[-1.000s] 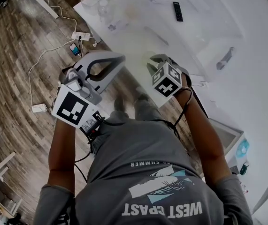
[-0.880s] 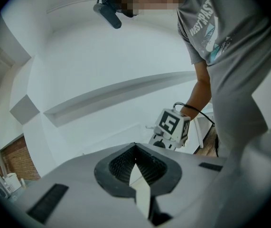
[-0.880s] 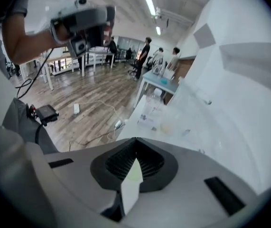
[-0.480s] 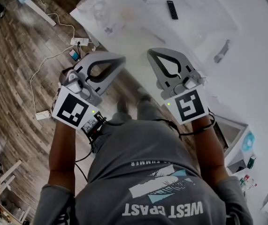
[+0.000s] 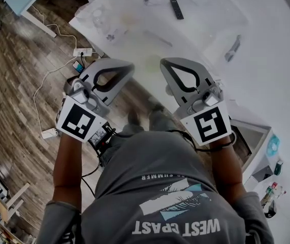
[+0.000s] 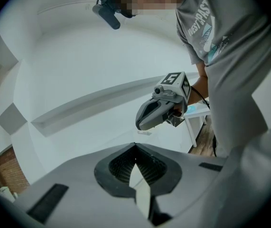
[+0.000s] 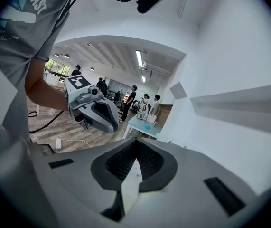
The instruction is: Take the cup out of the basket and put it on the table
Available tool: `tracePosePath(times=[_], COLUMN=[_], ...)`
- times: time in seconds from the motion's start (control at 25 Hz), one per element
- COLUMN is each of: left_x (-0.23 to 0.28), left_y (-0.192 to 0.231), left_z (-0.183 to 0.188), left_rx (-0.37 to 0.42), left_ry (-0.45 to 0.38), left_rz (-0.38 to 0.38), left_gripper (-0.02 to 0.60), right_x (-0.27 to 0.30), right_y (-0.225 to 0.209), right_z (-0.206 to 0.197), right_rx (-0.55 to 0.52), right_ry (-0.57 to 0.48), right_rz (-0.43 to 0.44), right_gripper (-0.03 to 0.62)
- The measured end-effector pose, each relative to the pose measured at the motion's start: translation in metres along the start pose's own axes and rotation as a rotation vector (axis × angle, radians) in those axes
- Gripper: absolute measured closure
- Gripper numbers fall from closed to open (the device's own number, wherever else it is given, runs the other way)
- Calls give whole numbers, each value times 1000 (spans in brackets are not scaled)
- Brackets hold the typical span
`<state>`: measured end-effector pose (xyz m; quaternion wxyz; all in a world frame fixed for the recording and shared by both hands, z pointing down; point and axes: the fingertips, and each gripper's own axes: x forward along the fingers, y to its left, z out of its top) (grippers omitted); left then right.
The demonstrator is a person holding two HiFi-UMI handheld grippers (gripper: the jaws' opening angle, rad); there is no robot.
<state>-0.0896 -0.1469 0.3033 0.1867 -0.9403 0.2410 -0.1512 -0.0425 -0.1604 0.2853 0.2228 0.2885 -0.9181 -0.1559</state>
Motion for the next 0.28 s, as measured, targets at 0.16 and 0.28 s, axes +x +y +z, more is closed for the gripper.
tracePosePath(times=[0.16,0.28], left_x=[7,13], left_y=[-4,-9], left_z=[3,6], left_rx=[7,8], left_ry=[-6,-6], left_rz=[-18,-24], left_gripper=[574,574], right_x=[-7,-13], right_y=[-3,-4], right_z=[-7,-13], right_rx=[2,2], right_ry=[14,26], right_rz=[-12,-10], right_gripper=[583,583])
